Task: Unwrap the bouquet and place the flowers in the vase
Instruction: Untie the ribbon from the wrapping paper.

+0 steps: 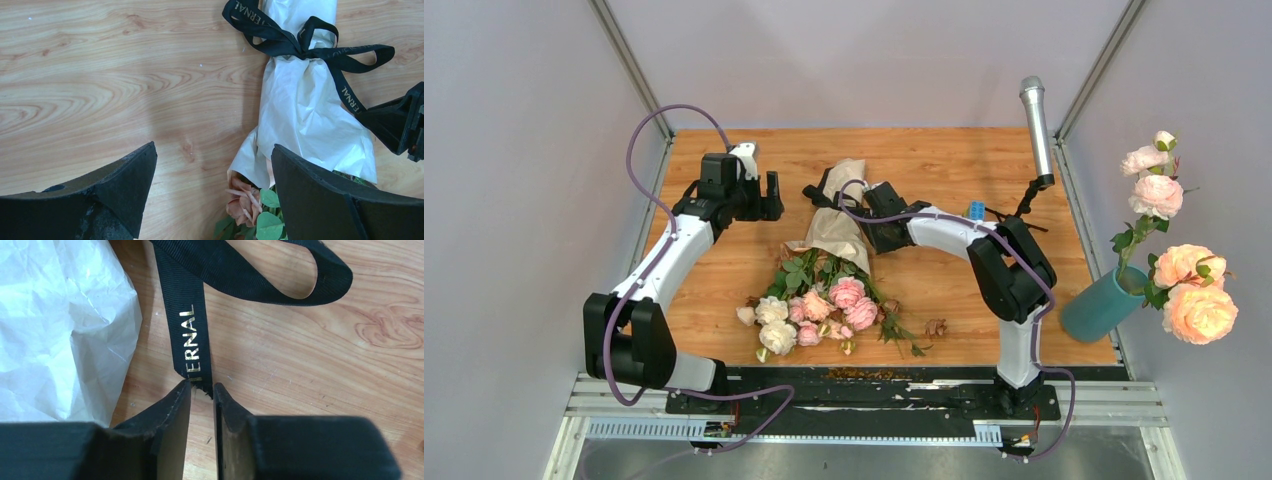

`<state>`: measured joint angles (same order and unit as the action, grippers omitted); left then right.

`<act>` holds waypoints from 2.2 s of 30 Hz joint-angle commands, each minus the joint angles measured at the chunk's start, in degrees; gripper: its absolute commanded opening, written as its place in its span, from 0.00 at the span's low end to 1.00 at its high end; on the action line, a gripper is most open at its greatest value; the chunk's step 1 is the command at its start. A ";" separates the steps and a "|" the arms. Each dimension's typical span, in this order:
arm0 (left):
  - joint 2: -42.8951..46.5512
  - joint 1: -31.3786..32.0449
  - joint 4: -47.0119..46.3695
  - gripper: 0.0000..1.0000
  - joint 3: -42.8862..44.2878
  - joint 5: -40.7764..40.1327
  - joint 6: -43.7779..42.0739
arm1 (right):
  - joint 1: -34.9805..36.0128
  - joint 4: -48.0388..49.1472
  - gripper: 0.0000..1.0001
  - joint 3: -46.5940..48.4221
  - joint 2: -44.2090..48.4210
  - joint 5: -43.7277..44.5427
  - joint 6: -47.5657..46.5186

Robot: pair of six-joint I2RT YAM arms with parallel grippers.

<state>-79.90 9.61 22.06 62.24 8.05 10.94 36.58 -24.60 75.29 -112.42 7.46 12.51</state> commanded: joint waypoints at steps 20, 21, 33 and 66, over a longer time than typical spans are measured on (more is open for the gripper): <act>-2.90 -0.03 -10.37 0.91 -1.69 5.21 13.73 | 0.25 4.58 0.00 -5.72 5.65 10.46 2.52; -3.84 0.05 -11.35 0.90 -1.68 5.29 15.01 | 0.25 4.76 0.00 -6.04 5.87 10.75 2.52; -21.35 1.38 -21.52 0.70 4.00 8.28 30.02 | 0.20 6.10 0.00 -5.85 5.90 8.66 2.06; -35.89 3.99 -23.30 0.52 13.02 9.37 37.96 | 0.20 7.14 0.00 -8.04 6.22 6.93 1.81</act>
<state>-115.04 12.88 0.36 72.93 16.36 47.66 36.69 -18.70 68.25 -108.53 14.81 13.87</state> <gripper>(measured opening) 0.527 0.009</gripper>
